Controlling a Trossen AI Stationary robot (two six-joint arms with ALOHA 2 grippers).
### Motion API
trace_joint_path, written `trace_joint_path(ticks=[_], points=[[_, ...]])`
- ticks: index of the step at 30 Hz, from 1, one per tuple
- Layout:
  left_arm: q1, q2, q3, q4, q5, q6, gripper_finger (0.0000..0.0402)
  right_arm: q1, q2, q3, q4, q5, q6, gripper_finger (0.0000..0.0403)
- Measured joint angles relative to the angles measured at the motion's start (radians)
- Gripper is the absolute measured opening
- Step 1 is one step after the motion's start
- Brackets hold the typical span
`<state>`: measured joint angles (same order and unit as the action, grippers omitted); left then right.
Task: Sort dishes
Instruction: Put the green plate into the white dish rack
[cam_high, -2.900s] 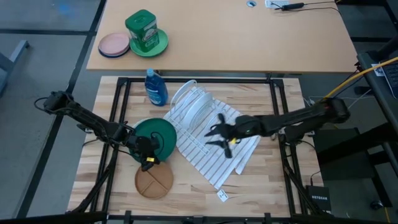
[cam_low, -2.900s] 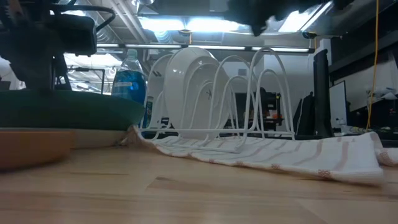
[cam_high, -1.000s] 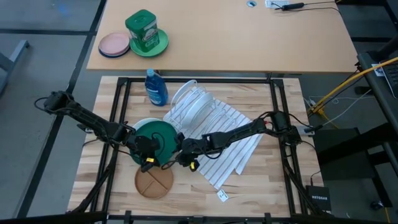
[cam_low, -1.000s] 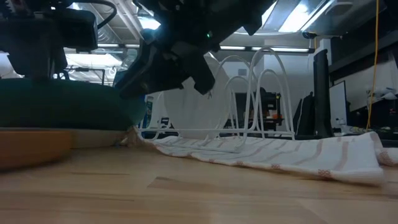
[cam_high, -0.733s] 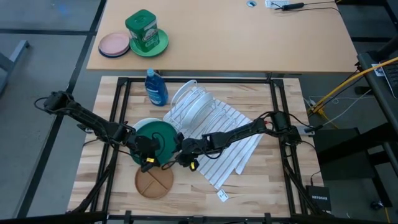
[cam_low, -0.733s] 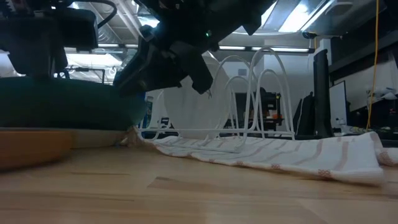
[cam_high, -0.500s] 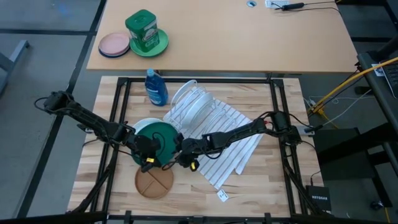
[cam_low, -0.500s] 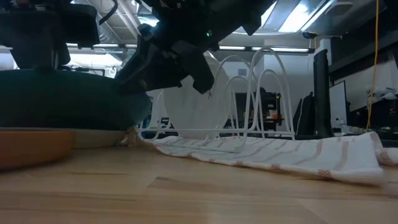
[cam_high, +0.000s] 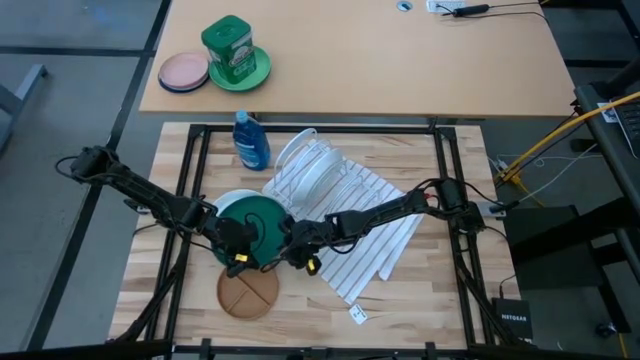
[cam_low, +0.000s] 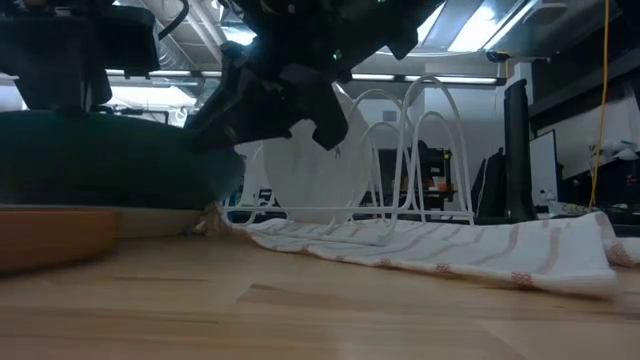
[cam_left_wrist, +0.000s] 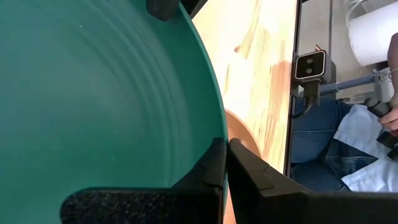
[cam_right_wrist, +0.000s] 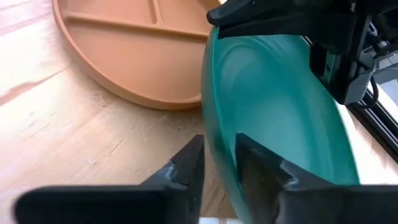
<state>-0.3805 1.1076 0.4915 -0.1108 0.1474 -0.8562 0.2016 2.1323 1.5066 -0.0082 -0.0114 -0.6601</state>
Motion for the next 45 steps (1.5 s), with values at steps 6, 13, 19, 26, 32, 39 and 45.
trace_joint_path(ticks=[6,13,19,26,32,39,45], points=[[0.0,-0.001,0.0,-0.001,0.0,0.0,0.0,0.001,0.002,-0.002,-0.015,-0.026,-0.003,0.0013],[0.0,-0.001,0.0,-0.003,0.004,0.024,0.0,0.0,0.003,-0.003,0.003,-0.084,-0.001,0.0021],[-0.002,-0.001,0.0,0.0,0.029,0.082,0.0008,0.001,0.003,-0.003,0.01,-0.087,0.0,0.0008],[-0.007,-0.001,0.0,0.0,0.024,0.174,0.0087,0.001,0.002,-0.001,0.015,-0.087,0.009,0.0006],[-0.026,-0.001,0.0,-0.008,0.018,0.392,0.0143,0.001,0.002,0.0,0.015,-0.088,0.14,0.0006],[-0.026,0.0,0.0,-0.021,-0.072,0.471,0.0145,0.0,0.0,0.0,0.032,-0.128,0.266,0.0004],[-0.027,-0.001,0.0,-0.072,-0.107,0.497,0.013,0.0,0.0,0.001,0.07,-0.155,0.297,0.0002]])
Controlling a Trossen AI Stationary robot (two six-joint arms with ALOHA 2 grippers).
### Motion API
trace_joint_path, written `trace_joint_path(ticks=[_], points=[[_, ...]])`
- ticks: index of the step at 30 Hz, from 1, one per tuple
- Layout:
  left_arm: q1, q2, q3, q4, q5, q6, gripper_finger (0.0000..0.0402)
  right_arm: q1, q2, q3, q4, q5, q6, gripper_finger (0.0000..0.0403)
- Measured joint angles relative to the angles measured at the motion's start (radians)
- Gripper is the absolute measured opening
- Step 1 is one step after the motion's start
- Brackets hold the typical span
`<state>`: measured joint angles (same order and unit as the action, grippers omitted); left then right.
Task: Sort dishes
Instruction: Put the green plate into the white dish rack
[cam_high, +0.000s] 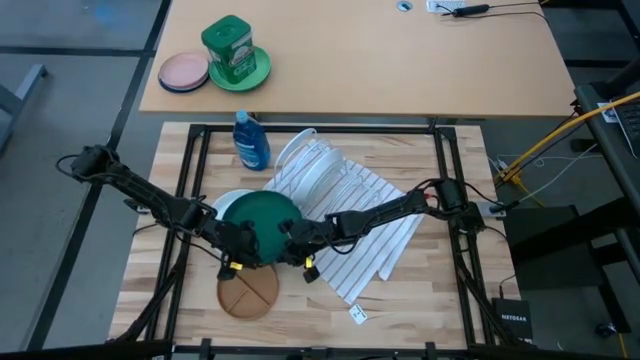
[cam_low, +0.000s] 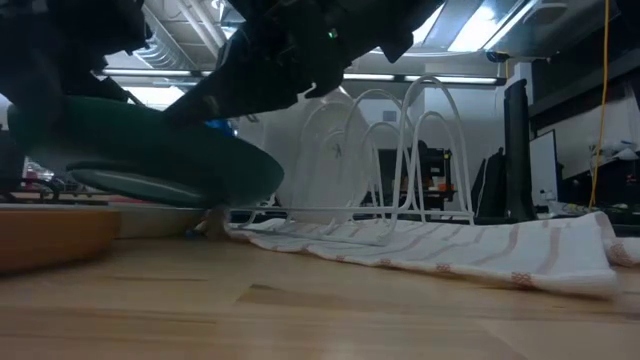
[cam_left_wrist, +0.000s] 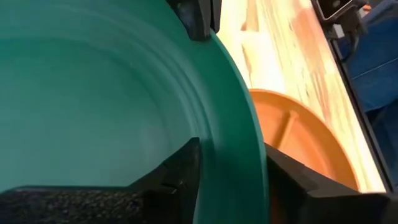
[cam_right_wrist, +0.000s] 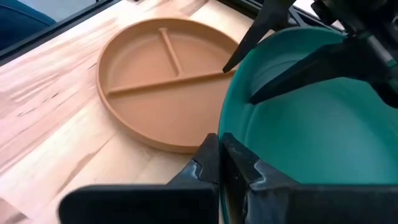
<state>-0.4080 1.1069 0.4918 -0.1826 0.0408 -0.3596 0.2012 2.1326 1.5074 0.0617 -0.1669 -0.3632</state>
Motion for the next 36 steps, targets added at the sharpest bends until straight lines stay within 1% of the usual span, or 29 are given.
trace_joint_path(ticks=[3,6,10,13,15,18,21,24,27,31,36], points=[[0.0,0.0,0.0,-0.013,-0.003,-0.002,0.0121,0.0,0.0,0.0,0.006,0.0,0.0,0.0003],[0.0,0.0,0.0,-0.014,-0.003,0.003,0.0103,0.0,0.0,0.0,0.011,-0.001,-0.005,0.0003],[0.0,0.0,0.0,-0.017,-0.001,0.005,0.0061,0.0,0.0,0.0,0.015,0.004,-0.007,0.0004],[0.0,-0.001,0.0,-0.019,-0.004,-0.001,0.0026,0.002,0.0,-0.001,0.012,0.04,-0.007,0.0005],[0.0,-0.001,0.0,-0.019,-0.003,-0.005,0.0012,0.003,0.0,-0.002,0.013,0.044,-0.007,0.0013],[-0.004,-0.001,0.0,-0.015,-0.005,-0.011,0.0011,0.003,0.0,-0.002,0.03,0.039,-0.009,0.004],[-0.011,0.0,0.0,-0.018,-0.008,-0.021,0.0014,0.003,-0.002,0.0,0.047,0.04,-0.009,0.0082],[-0.017,0.0,0.0,-0.016,-0.009,-0.044,0.0007,0.003,-0.003,0.0,0.064,0.041,-0.009,0.0125],[-0.021,0.0,0.0,-0.012,-0.008,-0.082,0.0005,0.003,-0.008,0.002,0.082,0.042,-0.009,0.0159],[-0.037,0.0,0.0,0.002,-0.004,-0.138,0.0006,0.002,-0.009,0.05,0.049,0.058,0.018,0.0185],[-0.063,-0.011,0.0,0.057,0.003,-0.209,0.0004,0.002,-0.011,0.162,-0.08,0.092,0.044,0.0189]])
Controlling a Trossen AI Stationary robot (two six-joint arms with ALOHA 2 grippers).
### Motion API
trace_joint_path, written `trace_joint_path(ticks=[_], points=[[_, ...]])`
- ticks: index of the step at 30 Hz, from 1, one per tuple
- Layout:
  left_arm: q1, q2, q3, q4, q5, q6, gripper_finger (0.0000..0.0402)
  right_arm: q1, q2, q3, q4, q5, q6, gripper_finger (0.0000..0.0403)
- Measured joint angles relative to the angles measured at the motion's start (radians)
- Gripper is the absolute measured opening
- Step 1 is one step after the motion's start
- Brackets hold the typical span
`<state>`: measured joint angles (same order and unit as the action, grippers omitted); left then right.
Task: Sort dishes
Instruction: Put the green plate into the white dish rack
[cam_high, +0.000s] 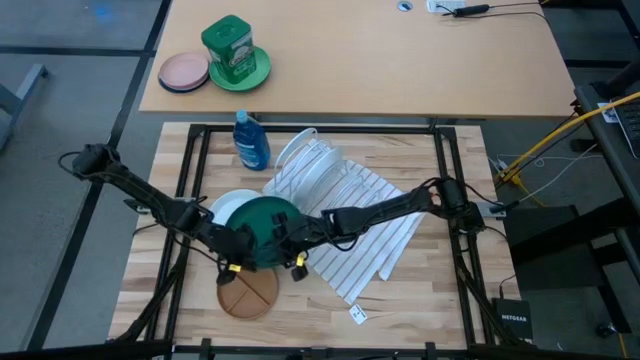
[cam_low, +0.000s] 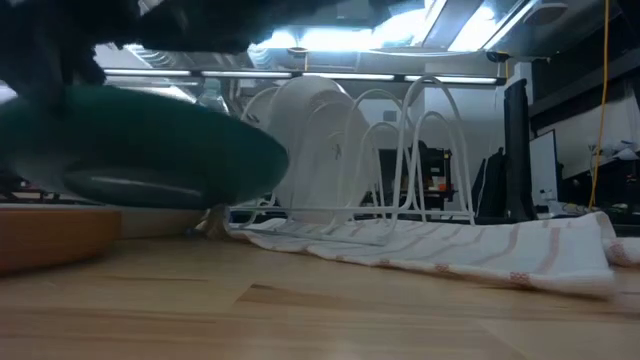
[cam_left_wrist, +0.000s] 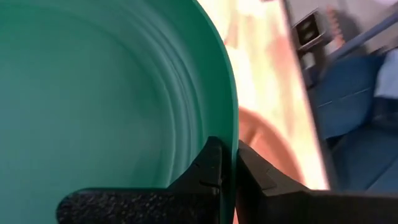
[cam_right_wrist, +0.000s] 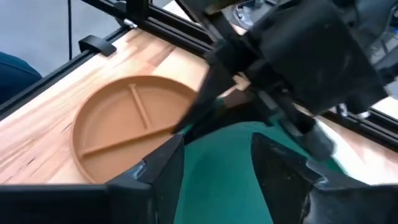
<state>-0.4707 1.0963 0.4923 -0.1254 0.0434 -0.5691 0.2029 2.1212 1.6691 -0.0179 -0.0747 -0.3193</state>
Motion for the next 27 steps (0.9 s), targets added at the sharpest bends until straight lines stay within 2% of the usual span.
trace_joint_path(ticks=[6,19,23,27], points=[[-0.015,-0.073,0.0,0.072,0.001,-0.062,0.0003,0.0,0.0,0.141,-0.174,0.04,-0.002,0.0184],[-0.015,-0.346,-0.002,0.116,-0.019,-0.192,0.0,-0.001,0.0,0.42,-0.487,0.049,-0.071,0.0183],[-0.015,-0.4,-0.002,0.115,-0.031,-0.222,0.0,-0.001,0.0,0.544,-0.605,0.127,-0.112,0.0183],[-0.014,-0.432,-0.002,0.115,-0.102,-0.263,0.0,-0.002,0.0,0.678,-0.742,0.26,-0.157,0.0183]])
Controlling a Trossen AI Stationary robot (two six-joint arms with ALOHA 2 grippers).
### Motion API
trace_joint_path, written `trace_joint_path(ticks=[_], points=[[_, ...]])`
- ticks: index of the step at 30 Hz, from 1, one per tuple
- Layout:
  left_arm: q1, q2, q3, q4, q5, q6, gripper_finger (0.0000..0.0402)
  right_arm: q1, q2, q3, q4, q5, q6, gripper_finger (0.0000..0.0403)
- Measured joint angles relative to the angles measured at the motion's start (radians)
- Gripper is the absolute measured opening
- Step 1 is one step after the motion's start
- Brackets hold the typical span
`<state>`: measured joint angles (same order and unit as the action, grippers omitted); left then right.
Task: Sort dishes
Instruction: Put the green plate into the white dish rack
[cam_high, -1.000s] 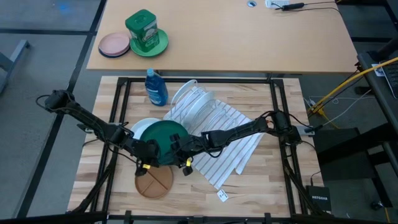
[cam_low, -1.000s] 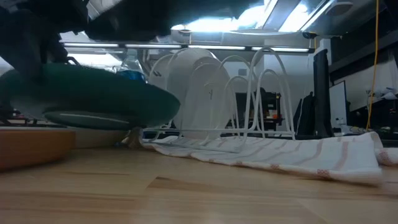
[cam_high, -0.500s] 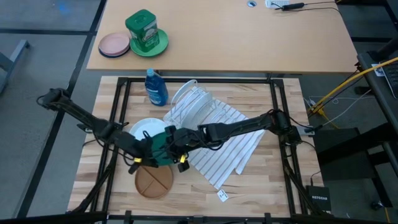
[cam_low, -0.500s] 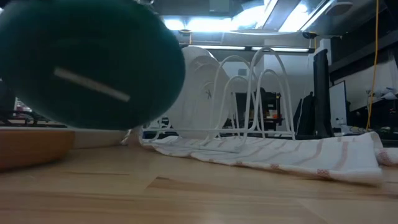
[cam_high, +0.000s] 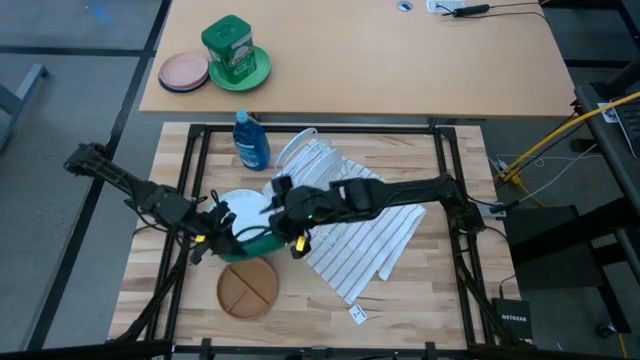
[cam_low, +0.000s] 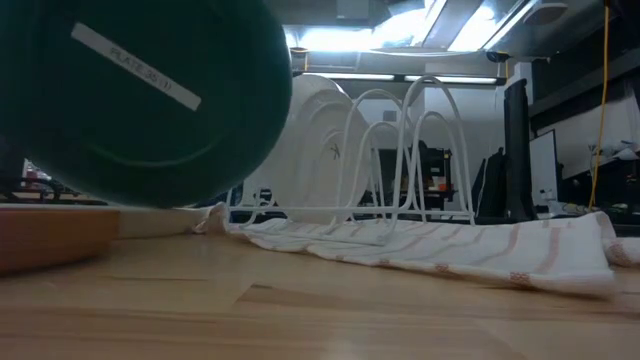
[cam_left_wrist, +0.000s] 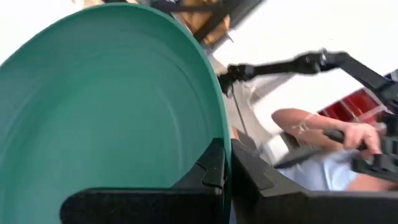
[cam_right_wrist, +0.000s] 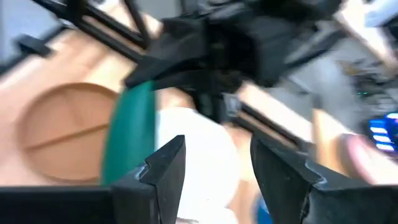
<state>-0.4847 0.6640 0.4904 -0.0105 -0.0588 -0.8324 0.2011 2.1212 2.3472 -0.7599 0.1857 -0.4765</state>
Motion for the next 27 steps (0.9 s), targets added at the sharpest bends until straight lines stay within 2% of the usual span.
trace_joint_path(ticks=[4,9,13,17,21,27], points=[[0.0,-0.01,0.0,0.005,-0.061,0.005,0.0,-0.015,-0.076,-0.021,-0.045,0.077,-0.029,0.0183],[0.001,-0.009,-0.001,0.096,-0.108,0.033,0.0,-0.073,-0.195,-0.021,-0.223,0.057,0.074,0.0183],[0.002,-0.01,-0.001,0.232,-0.125,0.117,0.0,-0.138,-0.265,-0.02,-0.362,-0.061,0.152,0.0183],[0.002,-0.01,-0.001,0.351,-0.161,0.233,0.0,-0.201,-0.292,-0.02,-0.462,-0.19,0.158,0.0183],[0.011,-0.016,-0.001,0.468,-0.225,0.39,0.0,-0.251,-0.294,-0.02,-0.525,-0.259,0.156,0.0183],[0.08,-0.053,0.0,0.59,-0.232,0.557,0.0,-0.304,-0.298,-0.021,-0.636,-0.346,0.155,0.0183]])
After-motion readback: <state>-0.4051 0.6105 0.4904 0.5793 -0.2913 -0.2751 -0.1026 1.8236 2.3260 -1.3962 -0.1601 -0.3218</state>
